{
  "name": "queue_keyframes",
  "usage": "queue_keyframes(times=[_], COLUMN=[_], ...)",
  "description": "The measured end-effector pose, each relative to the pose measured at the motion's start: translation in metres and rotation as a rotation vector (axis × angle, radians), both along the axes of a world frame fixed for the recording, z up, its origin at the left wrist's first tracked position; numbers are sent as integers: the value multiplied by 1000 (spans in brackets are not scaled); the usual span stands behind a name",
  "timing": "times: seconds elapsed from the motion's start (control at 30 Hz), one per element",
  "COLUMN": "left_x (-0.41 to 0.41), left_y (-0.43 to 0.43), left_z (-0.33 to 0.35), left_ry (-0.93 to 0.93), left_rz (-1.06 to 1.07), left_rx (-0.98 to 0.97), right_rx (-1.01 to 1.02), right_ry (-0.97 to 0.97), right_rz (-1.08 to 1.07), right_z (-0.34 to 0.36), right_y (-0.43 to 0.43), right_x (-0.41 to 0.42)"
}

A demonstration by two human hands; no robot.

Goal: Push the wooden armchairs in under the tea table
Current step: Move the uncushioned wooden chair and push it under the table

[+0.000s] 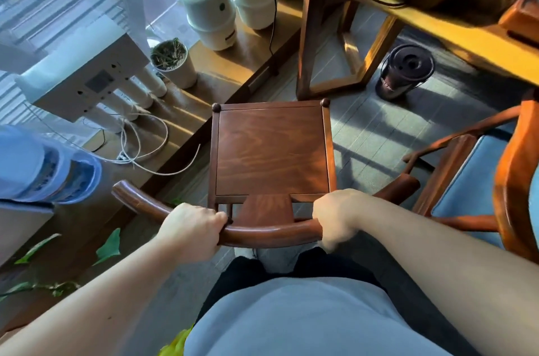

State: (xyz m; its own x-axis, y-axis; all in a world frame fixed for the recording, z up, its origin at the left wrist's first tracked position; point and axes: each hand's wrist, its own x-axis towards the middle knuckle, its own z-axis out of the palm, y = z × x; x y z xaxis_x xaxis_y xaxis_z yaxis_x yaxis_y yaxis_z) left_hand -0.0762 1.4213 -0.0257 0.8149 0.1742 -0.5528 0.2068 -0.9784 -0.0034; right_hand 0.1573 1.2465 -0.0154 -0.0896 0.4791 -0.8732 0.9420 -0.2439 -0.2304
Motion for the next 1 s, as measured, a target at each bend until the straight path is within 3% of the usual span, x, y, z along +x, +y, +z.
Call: queue_keyframes(times=[0.27,0.7,0.83,1.0], left_x=[9,109,137,146], left_y=[31,19,14,19], left_z=[-10,-8,-10,-6], left_ry=[-36,-53,-69,-138], left_rz=[-172,-350,-419,-503], left_rx=[-17,16,29,-2], right_rx=[30,6,88,328], right_ry=[-52,-51,-73,-192], right_rz=[-92,-467,-555,-591], right_z=[-2,-1,-4,-1], right_y=[-3,-58,-80,-93], right_x=[-18,19,25,17])
